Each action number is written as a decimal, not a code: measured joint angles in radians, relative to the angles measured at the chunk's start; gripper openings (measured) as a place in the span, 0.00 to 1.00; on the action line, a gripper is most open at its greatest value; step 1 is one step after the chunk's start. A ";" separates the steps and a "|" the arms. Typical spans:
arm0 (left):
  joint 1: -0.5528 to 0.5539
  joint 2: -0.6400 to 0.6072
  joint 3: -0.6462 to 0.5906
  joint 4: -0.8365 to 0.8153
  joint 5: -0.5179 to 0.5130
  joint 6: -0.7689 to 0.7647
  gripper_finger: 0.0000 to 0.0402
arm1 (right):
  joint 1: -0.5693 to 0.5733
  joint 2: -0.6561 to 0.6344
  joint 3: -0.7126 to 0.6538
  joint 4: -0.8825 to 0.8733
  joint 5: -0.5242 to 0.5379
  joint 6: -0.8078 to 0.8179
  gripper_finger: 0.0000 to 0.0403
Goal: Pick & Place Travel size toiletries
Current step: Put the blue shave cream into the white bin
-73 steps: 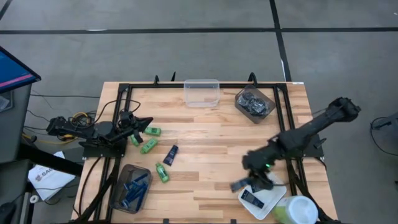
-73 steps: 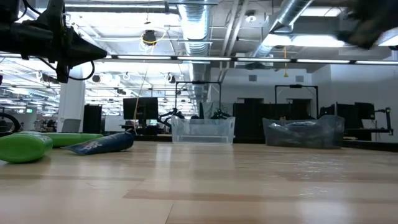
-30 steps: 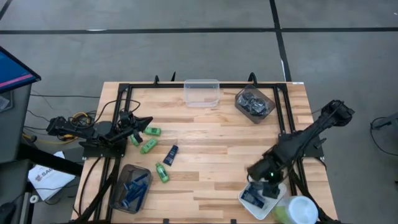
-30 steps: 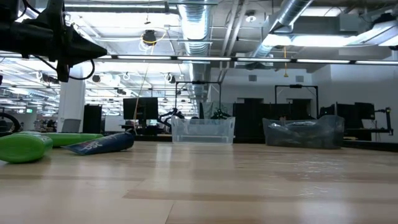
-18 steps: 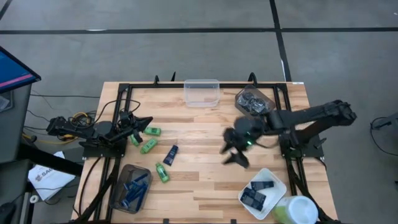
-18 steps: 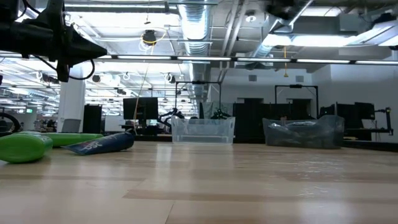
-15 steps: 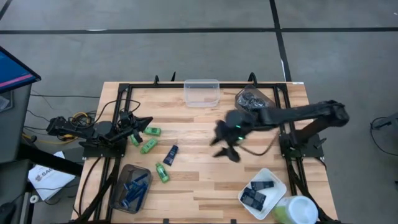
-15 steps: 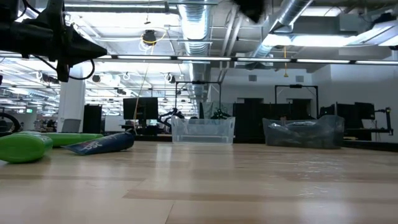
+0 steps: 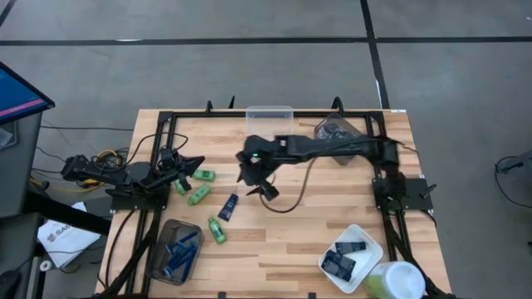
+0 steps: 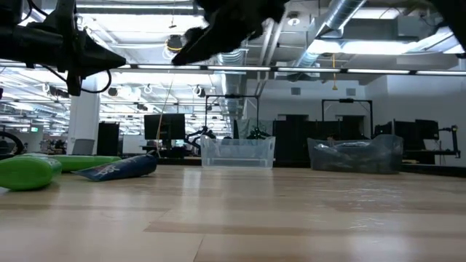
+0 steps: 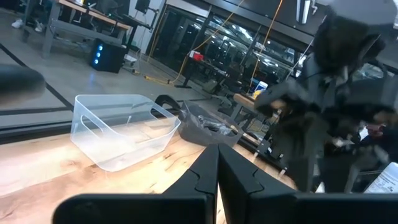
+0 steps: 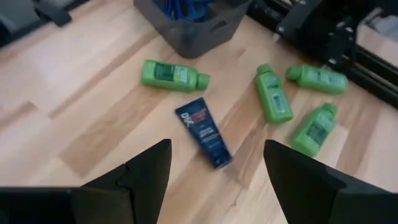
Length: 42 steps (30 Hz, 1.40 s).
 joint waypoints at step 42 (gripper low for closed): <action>0.000 0.000 0.000 0.016 0.000 0.000 0.00 | -0.017 0.502 0.354 -0.098 -0.040 -0.299 0.38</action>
